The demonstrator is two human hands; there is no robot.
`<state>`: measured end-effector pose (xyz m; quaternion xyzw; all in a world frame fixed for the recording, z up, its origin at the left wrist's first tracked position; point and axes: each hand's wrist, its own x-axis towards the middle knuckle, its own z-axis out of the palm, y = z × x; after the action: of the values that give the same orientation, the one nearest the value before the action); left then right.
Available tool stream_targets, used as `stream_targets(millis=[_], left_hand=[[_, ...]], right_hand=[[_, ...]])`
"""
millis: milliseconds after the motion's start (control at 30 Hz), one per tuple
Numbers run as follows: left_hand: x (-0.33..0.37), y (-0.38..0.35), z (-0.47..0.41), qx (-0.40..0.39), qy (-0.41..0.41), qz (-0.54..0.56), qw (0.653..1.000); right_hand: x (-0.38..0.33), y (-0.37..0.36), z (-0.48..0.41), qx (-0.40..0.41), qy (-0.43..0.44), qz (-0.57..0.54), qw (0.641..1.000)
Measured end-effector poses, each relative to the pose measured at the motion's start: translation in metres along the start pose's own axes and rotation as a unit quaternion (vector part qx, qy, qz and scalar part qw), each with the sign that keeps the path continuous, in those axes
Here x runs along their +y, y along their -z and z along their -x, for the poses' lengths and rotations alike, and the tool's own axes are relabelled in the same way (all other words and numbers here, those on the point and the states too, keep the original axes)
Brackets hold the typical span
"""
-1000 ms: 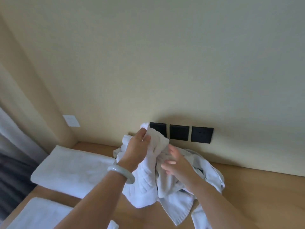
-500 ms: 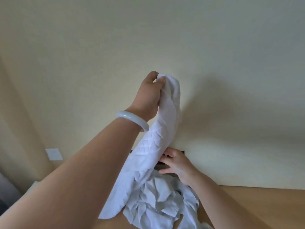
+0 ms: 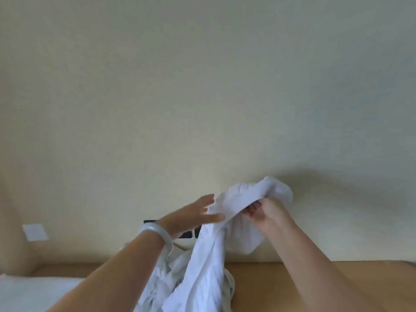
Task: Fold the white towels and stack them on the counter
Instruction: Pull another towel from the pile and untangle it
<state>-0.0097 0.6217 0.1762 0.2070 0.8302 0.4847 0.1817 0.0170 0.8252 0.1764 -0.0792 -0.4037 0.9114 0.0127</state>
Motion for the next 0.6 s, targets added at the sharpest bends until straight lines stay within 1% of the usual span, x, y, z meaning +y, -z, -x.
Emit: stream_targets(millis=[33, 67, 100, 167, 233, 267, 333, 400, 433, 500, 567, 600], left_hand=[[-0.009, -0.02, -0.003, -0.018, 0.0, -0.032, 0.999], [-0.014, -0.043, -0.007, -0.018, 0.0, -0.046, 0.999], [-0.015, -0.067, -0.013, -0.002, -0.007, -0.038, 0.999], [-0.015, -0.112, -0.031, 0.055, -0.037, 0.014, 0.998], [-0.009, -0.144, -0.048, 0.134, -0.03, 0.05, 0.989], [-0.005, -0.155, -0.053, 0.156, -0.027, 0.074, 0.985], [0.007, -0.173, -0.059, 0.176, -0.032, 0.125, 0.976], [0.019, -0.187, -0.063, 0.17, -0.064, 0.136, 0.974], [0.026, -0.193, -0.065, 0.165, -0.081, 0.123, 0.975], [0.037, -0.208, -0.071, 0.148, -0.118, 0.06, 0.98], [0.043, -0.226, -0.077, 0.113, -0.151, -0.015, 0.982], [0.043, -0.236, -0.079, 0.086, -0.166, -0.053, 0.981]], right_hand=[[-0.006, 0.014, 0.003, 0.02, -0.008, -0.014, 1.0], [-0.012, 0.027, 0.006, 0.04, -0.014, -0.022, 0.999], [-0.018, 0.039, 0.01, 0.046, -0.02, -0.025, 0.998], [-0.03, 0.065, 0.016, 0.046, -0.021, -0.002, 0.999], [-0.043, 0.094, 0.021, 0.042, -0.012, 0.054, 0.998], [-0.051, 0.109, 0.025, 0.045, -0.008, 0.085, 0.995], [-0.068, 0.144, 0.034, 0.05, -0.01, 0.148, 0.988], [-0.082, 0.179, 0.049, 0.046, -0.029, 0.217, 0.975], [-0.086, 0.193, 0.06, 0.039, -0.044, 0.254, 0.965], [-0.083, 0.219, 0.077, 0.04, -0.074, 0.303, 0.949], [-0.073, 0.236, 0.088, 0.083, -0.078, 0.308, 0.944], [-0.068, 0.241, 0.09, 0.105, -0.068, 0.28, 0.952]])
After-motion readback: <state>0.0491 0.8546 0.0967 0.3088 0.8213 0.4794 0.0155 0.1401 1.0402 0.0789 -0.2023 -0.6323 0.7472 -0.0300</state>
